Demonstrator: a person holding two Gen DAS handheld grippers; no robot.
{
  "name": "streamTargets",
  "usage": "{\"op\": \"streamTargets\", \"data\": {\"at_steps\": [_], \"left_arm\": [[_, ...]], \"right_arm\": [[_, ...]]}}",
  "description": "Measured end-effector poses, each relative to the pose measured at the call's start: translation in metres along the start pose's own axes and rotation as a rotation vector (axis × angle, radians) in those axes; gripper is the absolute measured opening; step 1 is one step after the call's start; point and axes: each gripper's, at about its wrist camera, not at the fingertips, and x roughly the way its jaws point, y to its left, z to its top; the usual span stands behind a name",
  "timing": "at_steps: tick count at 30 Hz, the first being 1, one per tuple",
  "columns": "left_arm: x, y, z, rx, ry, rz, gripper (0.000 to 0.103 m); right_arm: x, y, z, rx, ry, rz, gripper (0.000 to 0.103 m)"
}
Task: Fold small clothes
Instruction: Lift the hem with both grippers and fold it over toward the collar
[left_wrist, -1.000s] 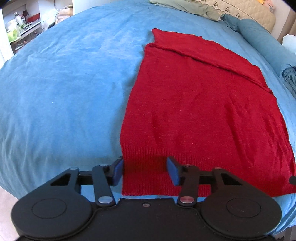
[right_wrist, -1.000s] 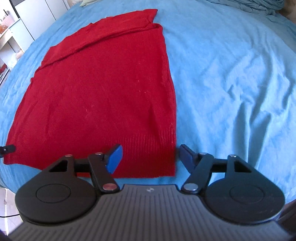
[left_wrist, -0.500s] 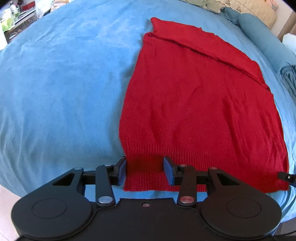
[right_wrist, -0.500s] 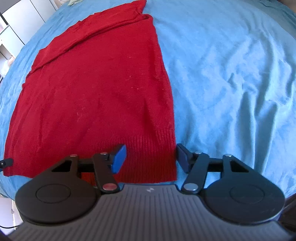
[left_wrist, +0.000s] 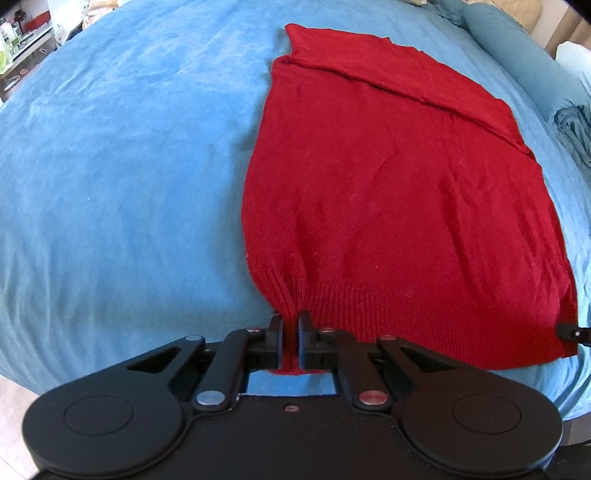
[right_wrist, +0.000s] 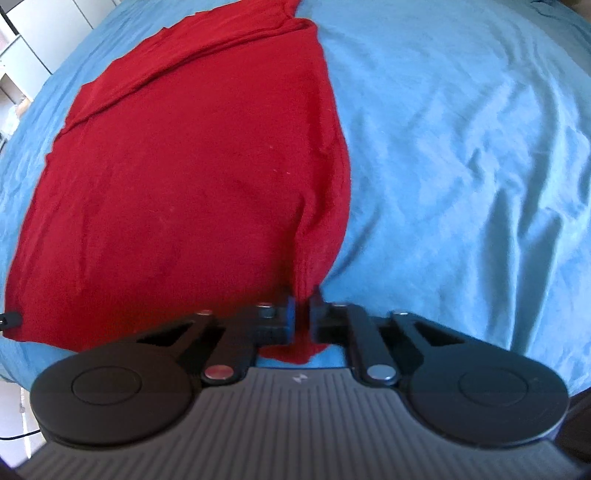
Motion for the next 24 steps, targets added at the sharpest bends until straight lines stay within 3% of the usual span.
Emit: {"op": "streamTargets", "data": {"at_steps": [5,10,17,24], "left_arm": [[-0.018,0.007,0.020,-0.016,0.016,-0.056,0.007],[-0.055,0.007,0.055,-0.030,-0.022,-0.106,0.006],[-0.098,0.001,0.134,-0.057,-0.167,-0.166,0.006],[-0.081,-0.012,0.235,-0.051,-0.298,-0.184,0.006]], "right_arm": [[-0.022,-0.005,0.014,0.026,-0.008,0.064,0.020],[-0.066,-0.002,0.045,0.046,-0.061,0.160,0.020],[-0.121,0.015,0.119,0.073,-0.183,0.273,0.020],[-0.118,0.028,0.222,0.179,-0.277,0.338,0.020]]}}
